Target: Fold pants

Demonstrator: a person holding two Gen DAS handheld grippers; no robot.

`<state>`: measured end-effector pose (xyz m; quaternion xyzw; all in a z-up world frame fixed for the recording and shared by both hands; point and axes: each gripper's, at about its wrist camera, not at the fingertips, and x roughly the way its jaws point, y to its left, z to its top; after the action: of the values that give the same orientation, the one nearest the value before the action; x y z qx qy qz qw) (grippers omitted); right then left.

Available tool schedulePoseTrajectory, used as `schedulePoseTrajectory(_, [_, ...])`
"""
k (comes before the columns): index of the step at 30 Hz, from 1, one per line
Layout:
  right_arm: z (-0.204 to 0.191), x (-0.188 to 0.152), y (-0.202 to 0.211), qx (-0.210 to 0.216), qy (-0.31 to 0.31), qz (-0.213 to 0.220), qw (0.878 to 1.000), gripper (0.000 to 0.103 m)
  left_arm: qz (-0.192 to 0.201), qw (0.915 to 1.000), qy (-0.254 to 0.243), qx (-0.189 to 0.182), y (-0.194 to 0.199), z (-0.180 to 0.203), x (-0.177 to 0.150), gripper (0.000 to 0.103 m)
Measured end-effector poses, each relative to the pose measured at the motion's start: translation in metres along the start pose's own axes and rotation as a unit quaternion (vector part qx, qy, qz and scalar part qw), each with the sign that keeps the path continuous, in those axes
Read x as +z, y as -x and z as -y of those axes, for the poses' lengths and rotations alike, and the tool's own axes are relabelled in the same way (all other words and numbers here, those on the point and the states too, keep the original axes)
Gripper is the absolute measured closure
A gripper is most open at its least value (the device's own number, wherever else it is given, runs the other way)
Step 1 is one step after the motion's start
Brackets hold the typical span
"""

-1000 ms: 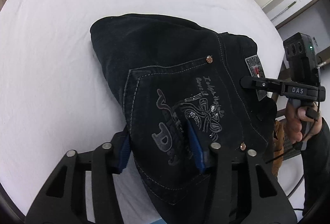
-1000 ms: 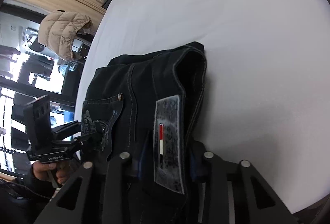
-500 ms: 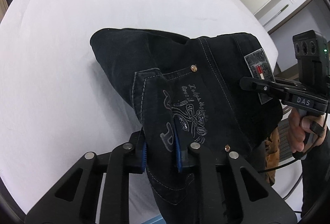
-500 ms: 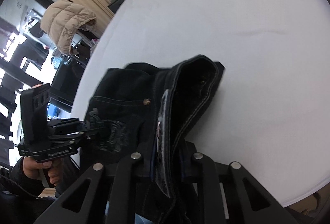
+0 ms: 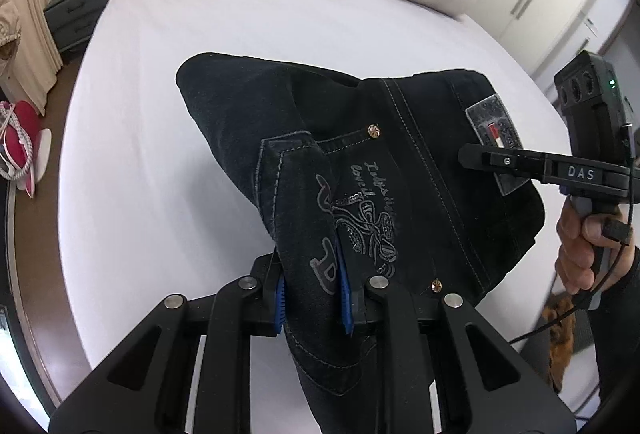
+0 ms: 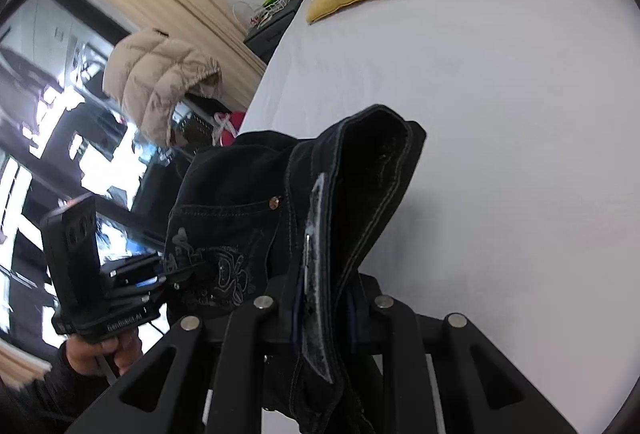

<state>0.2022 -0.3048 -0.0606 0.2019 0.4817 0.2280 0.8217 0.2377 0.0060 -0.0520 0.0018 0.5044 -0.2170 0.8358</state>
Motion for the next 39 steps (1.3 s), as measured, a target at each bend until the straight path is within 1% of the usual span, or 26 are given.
schedulePoseTrajectory(3, [0.003, 0.035, -0.038, 0.006, -0.017, -0.007, 1.0, 0.084, -0.01, 0.9999, 0.012, 0.0, -0.018, -0.044, 0.028, 0.084])
schedulePoseTrajectory(6, [0.014, 0.056, -0.069, 0.004, -0.032, -0.02, 0.999, 0.084, -0.023, 0.9995, 0.02, 0.0, -0.046, -0.067, 0.041, 0.084])
schedulePoseTrajectory(7, [0.022, 0.062, -0.082, 0.004, -0.041, -0.027, 0.999, 0.084, -0.026, 0.9994, 0.022, 0.0, -0.057, -0.062, 0.047, 0.084])
schedulePoseTrajectory(10, [0.039, 0.068, -0.107, 0.0, -0.062, -0.04, 0.997, 0.084, -0.038, 0.9985, 0.038, -0.008, -0.079, -0.074, 0.048, 0.083])
schedulePoseTrajectory(12, [0.051, 0.068, -0.117, 0.003, -0.07, -0.045, 0.997, 0.083, -0.038, 0.9979, 0.051, -0.013, -0.089, -0.082, 0.042, 0.079])
schedulePoseTrajectory(13, [0.059, 0.066, -0.121, 0.012, -0.076, -0.045, 0.996, 0.08, -0.036, 0.9976, 0.057, -0.015, -0.094, -0.088, 0.039, 0.075])
schedulePoseTrajectory(14, [0.065, 0.065, -0.122, 0.018, -0.08, -0.043, 0.996, 0.072, -0.034, 0.9975, 0.06, -0.014, -0.097, -0.091, 0.035, 0.067])
schedulePoseTrajectory(15, [0.071, 0.063, -0.124, 0.02, -0.087, -0.041, 0.995, 0.067, -0.031, 0.9977, 0.059, -0.01, -0.099, -0.092, 0.032, 0.064])
schedulePoseTrajectory(16, [0.078, 0.06, -0.125, 0.02, -0.093, -0.039, 0.995, 0.063, -0.027, 0.9979, 0.058, -0.007, -0.1, -0.093, 0.03, 0.057])
schedulePoseTrajectory(17, [0.084, 0.056, -0.124, 0.034, -0.1, -0.03, 0.994, 0.062, -0.021, 0.998, 0.059, -0.006, -0.099, -0.094, 0.028, 0.053])
schedulePoseTrajectory(19, [0.092, 0.047, -0.117, 0.055, -0.115, -0.011, 0.992, 0.06, -0.012, 0.9977, 0.067, -0.009, -0.095, -0.095, 0.024, 0.052])
schedulePoseTrajectory(21, [0.094, 0.043, -0.108, 0.057, -0.129, 0.0, 0.99, 0.052, -0.004, 0.9979, 0.064, 0.006, -0.085, -0.093, 0.021, 0.051])
schedulePoseTrajectory(23, [0.087, 0.039, -0.091, 0.034, -0.12, 0.016, 0.992, 0.038, 0.023, 0.9978, 0.052, 0.032, -0.06, -0.084, 0.014, 0.051])
schedulePoseTrajectory(24, [0.083, 0.037, -0.081, 0.018, -0.11, 0.026, 0.993, 0.037, 0.051, 0.9964, 0.044, 0.052, -0.039, -0.076, 0.01, 0.05])
schedulePoseTrajectory(26, [0.067, 0.037, -0.056, -0.027, -0.081, 0.054, 0.995, 0.034, 0.108, 0.9899, 0.026, 0.089, 0.0, -0.05, -0.003, 0.033])
schedulePoseTrajectory(27, [0.056, 0.037, -0.038, -0.045, -0.064, 0.076, 0.994, 0.034, 0.155, 0.9814, 0.014, 0.112, 0.029, -0.037, -0.01, 0.027])
schedulePoseTrajectory(28, [0.046, 0.036, -0.027, -0.053, -0.052, 0.093, 0.993, 0.033, 0.184, 0.9747, 0.006, 0.126, 0.045, -0.029, -0.003, 0.01])
schedulePoseTrajectory(29, [0.028, 0.034, -0.007, -0.068, -0.026, 0.127, 0.989, 0.025, 0.213, 0.9663, 0.0, 0.144, 0.066, -0.019, -0.007, 0.0])
schedulePoseTrajectory(30, [0.007, 0.031, 0.014, -0.09, 0.004, 0.164, 0.982, 0.02, 0.244, 0.9542, -0.006, 0.173, 0.092, -0.005, -0.014, 0.0])
schedulePoseTrajectory(31, [-0.008, 0.029, 0.027, -0.105, 0.022, 0.188, 0.976, 0.01, 0.265, 0.9442, -0.01, 0.195, 0.108, 0.006, -0.018, 0.0])
schedulePoseTrajectory(33, [-0.048, 0.016, 0.067, -0.13, 0.074, 0.267, 0.952, 0.0, 0.31, 0.9086, -0.017, 0.28, 0.149, 0.024, -0.024, 0.0])
schedulePoseTrajectory(34, [-0.074, 0.005, 0.091, -0.137, 0.103, 0.321, 0.932, 0.0, 0.33, 0.8883, -0.021, 0.319, 0.167, 0.037, -0.029, 0.0])
schedulePoseTrajectory(35, [-0.09, -0.002, 0.105, -0.143, 0.122, 0.349, 0.918, 0.0, 0.349, 0.8689, -0.021, 0.35, 0.186, 0.049, -0.036, 0.0])
schedulePoseTrajectory(37, [-0.122, -0.018, 0.131, -0.161, 0.161, 0.393, 0.891, 0.0, 0.375, 0.8387, 0.004, 0.395, 0.214, 0.067, -0.052, 0.0])
schedulePoseTrajectory(38, [-0.139, -0.026, 0.145, -0.171, 0.181, 0.412, 0.877, 0.0, 0.38, 0.8312, 0.018, 0.405, 0.226, 0.072, -0.058, 0.0])
schedulePoseTrajectory(39, [-0.152, -0.031, 0.156, -0.176, 0.194, 0.424, 0.867, 0.0, 0.382, 0.83, 0.03, 0.405, 0.238, 0.075, -0.063, 0.0])
